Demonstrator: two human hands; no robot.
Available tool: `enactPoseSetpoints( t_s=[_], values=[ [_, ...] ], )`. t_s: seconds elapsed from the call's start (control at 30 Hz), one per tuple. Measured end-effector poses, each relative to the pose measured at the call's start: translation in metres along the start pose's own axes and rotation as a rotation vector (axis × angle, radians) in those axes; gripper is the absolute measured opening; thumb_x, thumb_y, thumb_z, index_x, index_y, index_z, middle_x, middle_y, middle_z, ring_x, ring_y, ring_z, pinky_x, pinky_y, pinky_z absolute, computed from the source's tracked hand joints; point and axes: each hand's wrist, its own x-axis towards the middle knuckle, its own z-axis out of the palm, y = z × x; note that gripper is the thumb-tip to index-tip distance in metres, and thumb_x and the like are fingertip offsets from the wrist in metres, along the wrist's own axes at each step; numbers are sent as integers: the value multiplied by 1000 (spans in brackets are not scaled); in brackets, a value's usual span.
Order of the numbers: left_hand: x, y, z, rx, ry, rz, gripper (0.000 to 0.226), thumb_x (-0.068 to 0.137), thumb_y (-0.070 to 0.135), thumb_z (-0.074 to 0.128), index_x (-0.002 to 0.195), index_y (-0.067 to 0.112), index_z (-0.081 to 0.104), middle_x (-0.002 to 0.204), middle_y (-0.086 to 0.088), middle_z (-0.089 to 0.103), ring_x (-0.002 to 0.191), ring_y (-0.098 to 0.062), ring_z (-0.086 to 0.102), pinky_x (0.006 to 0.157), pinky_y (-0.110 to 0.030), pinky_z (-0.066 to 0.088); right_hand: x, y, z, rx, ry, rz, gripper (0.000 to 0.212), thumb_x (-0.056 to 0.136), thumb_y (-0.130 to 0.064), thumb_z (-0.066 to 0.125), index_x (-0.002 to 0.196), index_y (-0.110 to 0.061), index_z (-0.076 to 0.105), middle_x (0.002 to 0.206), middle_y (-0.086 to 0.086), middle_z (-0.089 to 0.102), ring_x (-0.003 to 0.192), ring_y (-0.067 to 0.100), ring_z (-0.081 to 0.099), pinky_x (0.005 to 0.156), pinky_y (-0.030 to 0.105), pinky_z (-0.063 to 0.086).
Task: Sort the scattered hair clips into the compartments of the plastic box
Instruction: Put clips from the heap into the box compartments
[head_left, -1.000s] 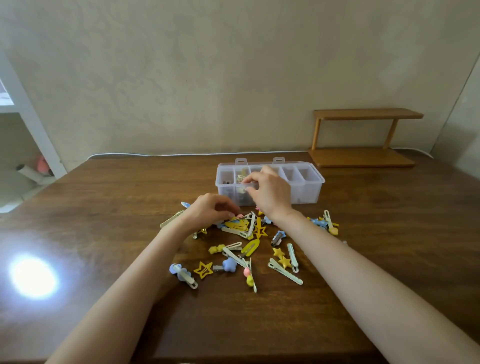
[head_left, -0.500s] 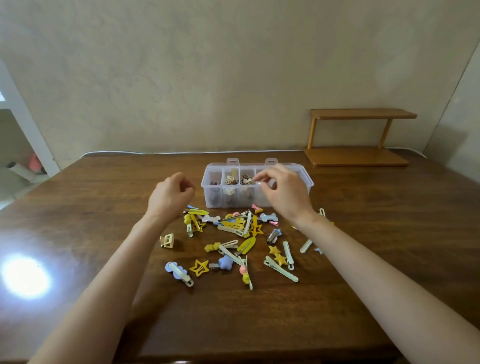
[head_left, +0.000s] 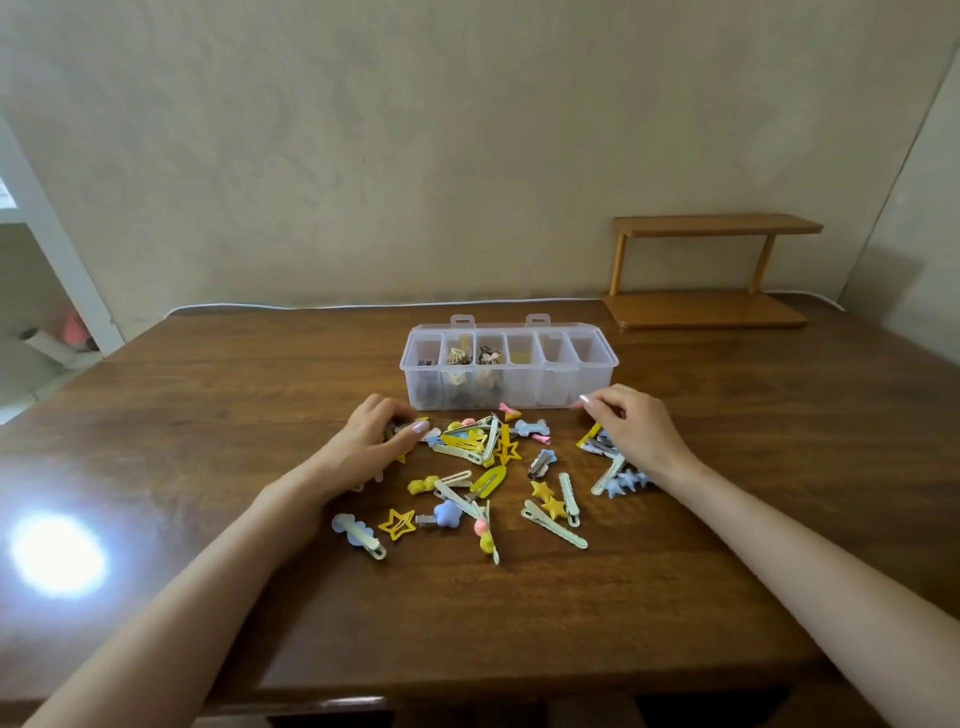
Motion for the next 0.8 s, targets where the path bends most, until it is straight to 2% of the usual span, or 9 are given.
enactPoseSetpoints(
  t_s=[0.07,0.17,0.27,0.4,0.5,0.57,0.67,0.73,0.8],
  values=[
    [2,12,12,-27,27,25,35,93,43,42,117,20,52,113,4,46,107,-9,46,91,-28,41,-1,-8,8,2,-35,-37,26,96,-23,50,104,-9,70,100,2,66,93,12,59,74,14,41],
    [8,32,27,-67,16,61,37,93,44,41,118,18,52,114,4,48,106,-9,47,94,-26,40,-1,-21,21,44,-98,-66,29,98,-25,47,111,-10,67,106,3,67,98,12,59,77,15,41],
    [15,49,41,-115,-30,111,38,92,47,41,119,22,51,118,4,51,109,-9,50,92,-25,43,-1,-37,35,207,-193,-25,31,99,-26,43,115,-11,65,107,2,66,98,9,59,70,8,44],
    [11,56,38,-252,-100,125,39,91,45,44,123,24,49,124,6,53,110,-1,52,89,-19,45,1,-41,39,234,-226,-54,30,99,-31,43,116,-18,64,109,-7,66,104,6,58,86,19,45],
    [8,46,16,-205,-68,91,49,89,41,51,130,17,46,131,2,50,117,-9,50,101,-33,45,0,-39,25,218,-188,-81,27,96,-30,50,117,-18,63,108,-10,63,98,-1,56,79,8,41],
    [4,36,-2,-120,-39,55,57,82,48,59,129,18,46,131,-2,47,119,-14,47,103,-39,42,2,-36,13,178,-196,-89,26,92,-32,57,115,-21,63,110,-10,63,97,-2,54,80,11,43],
    [-14,23,-28,31,-246,23,98,41,88,58,125,41,36,128,10,36,123,-7,35,106,-32,34,4,-31,-6,-5,-386,-83,52,77,-50,68,125,-32,55,130,-8,54,122,10,47,101,35,42],
    [-26,17,-38,148,-458,-10,121,28,89,61,133,48,19,134,16,24,128,-4,23,108,-30,27,2,-32,-20,-190,-608,-76,81,65,-58,71,137,-42,37,148,-8,33,137,15,25,113,46,28],
    [-34,13,-39,247,-598,-40,139,23,83,67,141,46,4,144,15,12,136,-7,12,113,-32,21,-4,-36,-30,-330,-790,-58,101,64,-48,78,145,-44,16,157,-8,10,143,18,5,117,47,12]
  ],
)
